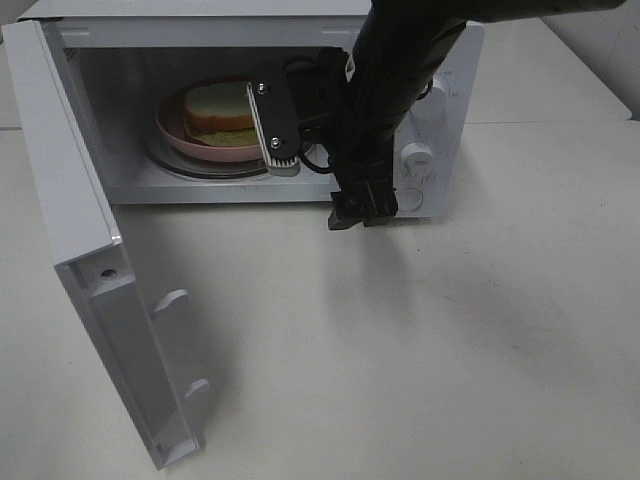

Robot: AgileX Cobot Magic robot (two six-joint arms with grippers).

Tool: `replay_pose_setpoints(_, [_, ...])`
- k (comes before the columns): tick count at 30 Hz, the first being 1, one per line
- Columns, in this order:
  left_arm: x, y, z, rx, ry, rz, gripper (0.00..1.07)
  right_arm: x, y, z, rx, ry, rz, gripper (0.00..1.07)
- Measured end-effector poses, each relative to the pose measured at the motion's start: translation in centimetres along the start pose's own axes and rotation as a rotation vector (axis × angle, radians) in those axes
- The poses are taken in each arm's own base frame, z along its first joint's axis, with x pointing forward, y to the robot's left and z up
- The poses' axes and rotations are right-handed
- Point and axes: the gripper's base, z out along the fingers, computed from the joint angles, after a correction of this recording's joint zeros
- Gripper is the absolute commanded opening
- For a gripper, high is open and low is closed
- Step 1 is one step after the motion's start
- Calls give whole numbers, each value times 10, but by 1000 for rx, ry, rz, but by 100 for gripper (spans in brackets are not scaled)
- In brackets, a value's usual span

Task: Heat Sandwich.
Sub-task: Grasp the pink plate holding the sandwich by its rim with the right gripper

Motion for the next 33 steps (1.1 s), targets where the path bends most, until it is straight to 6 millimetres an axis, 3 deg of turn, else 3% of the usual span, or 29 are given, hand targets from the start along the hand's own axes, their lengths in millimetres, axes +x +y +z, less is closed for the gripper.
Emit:
replay_pose_setpoints(19, [0,0,0,0,0,0,100,-28,-42,55,130,-68,8,93])
replay_pose_setpoints(33, [0,0,0,0,0,0,100,-44,-57,93,149,-86,4,92])
